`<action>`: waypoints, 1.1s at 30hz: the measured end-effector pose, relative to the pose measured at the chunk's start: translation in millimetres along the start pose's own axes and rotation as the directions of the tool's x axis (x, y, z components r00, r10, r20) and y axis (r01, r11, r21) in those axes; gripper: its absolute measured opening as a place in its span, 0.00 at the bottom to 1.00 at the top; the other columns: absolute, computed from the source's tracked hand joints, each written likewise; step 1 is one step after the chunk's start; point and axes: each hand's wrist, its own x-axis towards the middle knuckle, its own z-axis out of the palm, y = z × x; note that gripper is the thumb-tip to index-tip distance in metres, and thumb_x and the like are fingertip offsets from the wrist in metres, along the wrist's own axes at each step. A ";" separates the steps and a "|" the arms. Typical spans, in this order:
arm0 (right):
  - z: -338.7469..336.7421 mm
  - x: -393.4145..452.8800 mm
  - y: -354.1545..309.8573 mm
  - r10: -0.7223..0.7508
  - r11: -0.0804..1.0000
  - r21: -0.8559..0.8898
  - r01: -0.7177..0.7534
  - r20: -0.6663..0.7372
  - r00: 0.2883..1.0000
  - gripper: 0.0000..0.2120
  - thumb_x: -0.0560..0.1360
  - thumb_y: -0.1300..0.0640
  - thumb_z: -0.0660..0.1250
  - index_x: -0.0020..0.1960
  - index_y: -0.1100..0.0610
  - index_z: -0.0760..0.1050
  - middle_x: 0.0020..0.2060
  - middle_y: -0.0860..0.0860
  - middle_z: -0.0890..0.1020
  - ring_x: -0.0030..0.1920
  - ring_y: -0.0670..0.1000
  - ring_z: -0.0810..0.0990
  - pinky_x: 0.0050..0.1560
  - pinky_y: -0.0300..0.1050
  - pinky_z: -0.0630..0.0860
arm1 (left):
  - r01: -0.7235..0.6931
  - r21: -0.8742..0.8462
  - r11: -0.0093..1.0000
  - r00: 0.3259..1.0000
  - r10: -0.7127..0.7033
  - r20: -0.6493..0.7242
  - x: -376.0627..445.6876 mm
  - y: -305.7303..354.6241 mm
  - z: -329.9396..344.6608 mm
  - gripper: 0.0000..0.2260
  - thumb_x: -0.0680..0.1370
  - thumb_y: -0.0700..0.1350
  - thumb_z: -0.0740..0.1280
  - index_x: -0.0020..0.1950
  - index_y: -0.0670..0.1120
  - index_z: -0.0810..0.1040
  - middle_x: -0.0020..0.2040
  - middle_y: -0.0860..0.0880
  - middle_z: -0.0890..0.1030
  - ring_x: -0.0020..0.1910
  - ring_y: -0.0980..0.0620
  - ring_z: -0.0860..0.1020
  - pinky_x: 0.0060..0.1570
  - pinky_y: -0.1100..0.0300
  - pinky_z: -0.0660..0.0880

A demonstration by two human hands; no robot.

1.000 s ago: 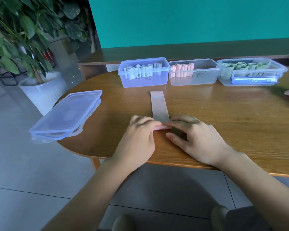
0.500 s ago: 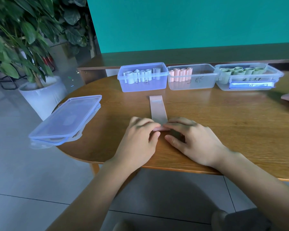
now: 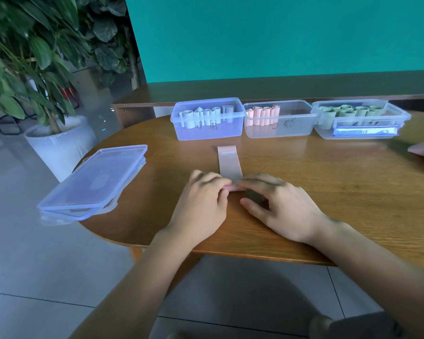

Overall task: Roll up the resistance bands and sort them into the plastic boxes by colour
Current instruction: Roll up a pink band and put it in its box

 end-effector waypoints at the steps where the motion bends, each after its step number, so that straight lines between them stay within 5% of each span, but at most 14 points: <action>1: -0.8 0.5 0.1 -0.007 1.000 0.008 0.007 0.002 1.000 0.18 0.81 0.40 0.59 0.70 0.30 0.65 0.67 0.33 0.71 0.49 0.34 0.67 0.45 0.44 0.77 | 0.001 -0.003 1.000 1.000 -0.001 0.002 1.4 -0.9 1.3 0.12 0.82 0.44 0.62 0.63 0.49 0.81 0.58 0.53 0.81 0.60 0.50 0.71 0.58 0.54 0.74; 5: -1.2 5.5 2.9 -0.001 1.000 -0.006 0.001 0.018 1.000 0.18 0.81 0.40 0.59 0.70 0.30 0.65 0.67 0.32 0.71 0.44 0.29 0.67 0.45 0.43 0.75 | -0.001 -0.024 1.000 1.000 0.001 -0.017 4.0 -1.1 3.2 0.12 0.82 0.42 0.64 0.63 0.50 0.81 0.57 0.53 0.81 0.59 0.49 0.71 0.58 0.53 0.74; 10: -0.3 14.9 7.9 0.039 0.999 -0.033 -0.038 0.024 0.999 0.18 0.81 0.40 0.60 0.71 0.37 0.69 0.68 0.33 0.71 0.46 0.34 0.66 0.45 0.42 0.72 | -0.047 -0.056 0.997 0.999 0.045 -0.027 4.0 -0.3 -0.1 0.16 0.82 0.41 0.63 0.61 0.58 0.82 0.55 0.58 0.79 0.58 0.52 0.70 0.57 0.62 0.70; 15: -0.3 16.0 8.9 0.000 0.999 0.034 0.000 -0.001 1.000 0.17 0.81 0.42 0.60 0.70 0.33 0.68 0.66 0.33 0.72 0.44 0.24 0.68 0.45 0.44 0.77 | 0.010 -0.046 0.999 0.999 -0.008 0.037 10.3 -5.9 4.6 0.14 0.83 0.43 0.61 0.66 0.53 0.79 0.62 0.56 0.79 0.61 0.50 0.69 0.61 0.54 0.72; 19: 0.6 17.6 11.2 0.033 0.999 -0.031 -0.032 0.034 0.999 0.19 0.82 0.40 0.58 0.72 0.32 0.67 0.69 0.32 0.69 0.41 0.35 0.68 0.46 0.44 0.76 | 0.020 -0.028 0.999 0.999 -0.019 0.029 16.2 -9.1 10.0 0.15 0.83 0.41 0.60 0.68 0.49 0.77 0.63 0.53 0.79 0.62 0.49 0.69 0.63 0.49 0.72; 26: 1.2 28.2 15.7 0.050 0.997 -0.053 -0.047 0.052 0.997 0.19 0.82 0.41 0.57 0.73 0.36 0.68 0.72 0.34 0.69 0.53 0.42 0.76 0.48 0.44 0.75 | -0.036 -0.073 0.997 0.999 0.035 -0.024 17.7 -8.6 8.7 0.18 0.80 0.35 0.61 0.62 0.54 0.81 0.57 0.57 0.79 0.56 0.50 0.70 0.59 0.58 0.71; 30: 1.9 30.6 17.3 0.022 1.000 -0.016 -0.021 0.022 1.000 0.19 0.82 0.42 0.58 0.72 0.38 0.70 0.71 0.35 0.70 0.47 0.37 0.69 0.46 0.42 0.73 | -0.018 -0.053 0.998 0.999 0.019 0.030 25.2 -11.5 9.8 0.18 0.82 0.36 0.59 0.65 0.52 0.80 0.60 0.55 0.79 0.57 0.49 0.70 0.60 0.55 0.71; 33: 3.3 33.8 20.6 0.018 0.999 -0.037 -0.017 0.037 0.999 0.19 0.83 0.41 0.57 0.73 0.37 0.68 0.71 0.35 0.70 0.53 0.41 0.76 0.47 0.42 0.73 | -0.006 -0.034 0.999 0.999 0.008 0.050 30.0 -14.2 11.7 0.17 0.82 0.36 0.58 0.66 0.49 0.79 0.62 0.54 0.79 0.60 0.48 0.69 0.62 0.52 0.71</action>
